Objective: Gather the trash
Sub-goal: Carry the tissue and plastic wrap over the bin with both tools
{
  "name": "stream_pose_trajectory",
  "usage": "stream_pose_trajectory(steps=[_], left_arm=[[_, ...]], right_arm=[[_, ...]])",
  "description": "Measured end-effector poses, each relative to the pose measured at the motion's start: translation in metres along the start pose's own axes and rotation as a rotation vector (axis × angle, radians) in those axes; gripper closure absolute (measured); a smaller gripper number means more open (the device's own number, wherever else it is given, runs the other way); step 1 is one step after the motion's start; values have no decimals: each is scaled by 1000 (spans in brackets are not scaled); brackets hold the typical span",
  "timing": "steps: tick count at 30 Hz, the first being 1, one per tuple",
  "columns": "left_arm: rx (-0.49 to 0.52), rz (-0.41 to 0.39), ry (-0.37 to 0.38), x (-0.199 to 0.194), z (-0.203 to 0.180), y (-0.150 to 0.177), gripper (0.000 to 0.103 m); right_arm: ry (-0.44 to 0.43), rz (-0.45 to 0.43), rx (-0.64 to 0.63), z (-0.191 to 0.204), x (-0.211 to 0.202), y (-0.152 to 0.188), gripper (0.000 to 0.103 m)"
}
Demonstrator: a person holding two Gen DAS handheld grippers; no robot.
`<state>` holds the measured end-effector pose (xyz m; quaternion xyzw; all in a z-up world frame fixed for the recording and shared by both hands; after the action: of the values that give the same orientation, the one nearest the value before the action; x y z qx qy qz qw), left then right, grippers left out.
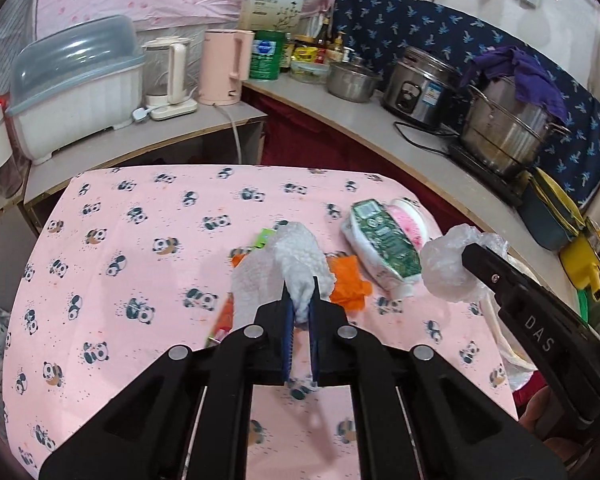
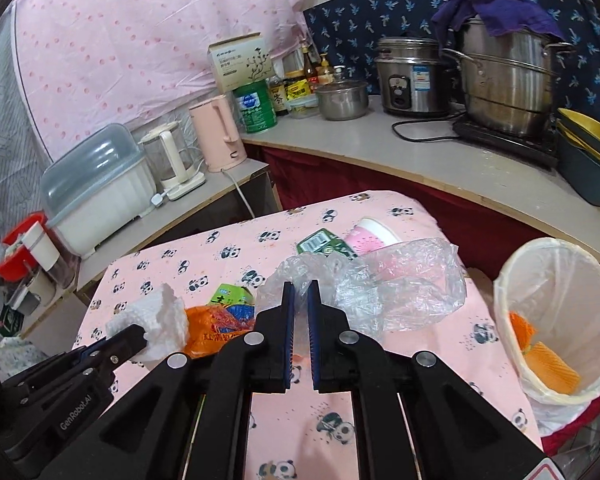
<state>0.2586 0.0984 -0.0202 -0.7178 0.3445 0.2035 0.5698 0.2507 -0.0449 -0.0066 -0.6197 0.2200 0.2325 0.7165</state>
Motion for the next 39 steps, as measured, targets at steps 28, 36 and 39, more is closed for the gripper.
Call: stream_pose_trajectory(steps=[28, 36, 39], left_arm=[[259, 48, 199, -7, -204, 52, 97], [336, 117, 300, 8, -257, 75, 97], [362, 129, 321, 15, -274, 80, 97]], right_arm=[[192, -105, 251, -188, -101, 26, 97], [243, -111, 340, -238, -110, 45, 97], [260, -112, 364, -254, -112, 50, 97]])
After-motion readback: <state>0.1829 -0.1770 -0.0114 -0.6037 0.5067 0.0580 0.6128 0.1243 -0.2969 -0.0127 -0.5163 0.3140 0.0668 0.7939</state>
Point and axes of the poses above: each gripper's, at about its wrist camera, not at the fingertips, and x roughly the way its jaws point, z to its left, y to its underside, the point moved 6 cm from there along x, roughly the way its jaws point, and after that the axes turned 5 degrees about -x, right-handed, at the moved point
